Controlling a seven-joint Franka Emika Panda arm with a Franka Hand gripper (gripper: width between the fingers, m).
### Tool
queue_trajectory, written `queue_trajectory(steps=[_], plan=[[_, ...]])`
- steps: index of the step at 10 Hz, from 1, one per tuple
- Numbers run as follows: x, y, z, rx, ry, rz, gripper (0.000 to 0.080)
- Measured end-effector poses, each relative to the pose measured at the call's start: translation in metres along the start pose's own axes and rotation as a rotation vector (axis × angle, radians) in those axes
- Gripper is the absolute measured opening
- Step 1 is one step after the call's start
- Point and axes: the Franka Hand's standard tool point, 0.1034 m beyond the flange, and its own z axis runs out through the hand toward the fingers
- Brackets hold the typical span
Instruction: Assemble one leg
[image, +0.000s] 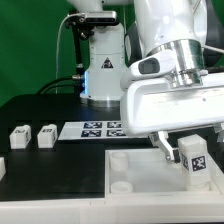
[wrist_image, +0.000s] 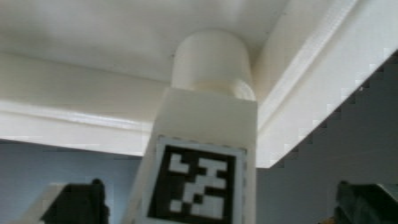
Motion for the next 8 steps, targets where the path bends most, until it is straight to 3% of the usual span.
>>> queue_trajectory(steps=[5,8], plan=[[0.000,0.000,0.000,0.001,-0.004,0.000,0.0649],[0.018,0.007,-0.021,0.006,-0.066,-0.001,0.0649]])
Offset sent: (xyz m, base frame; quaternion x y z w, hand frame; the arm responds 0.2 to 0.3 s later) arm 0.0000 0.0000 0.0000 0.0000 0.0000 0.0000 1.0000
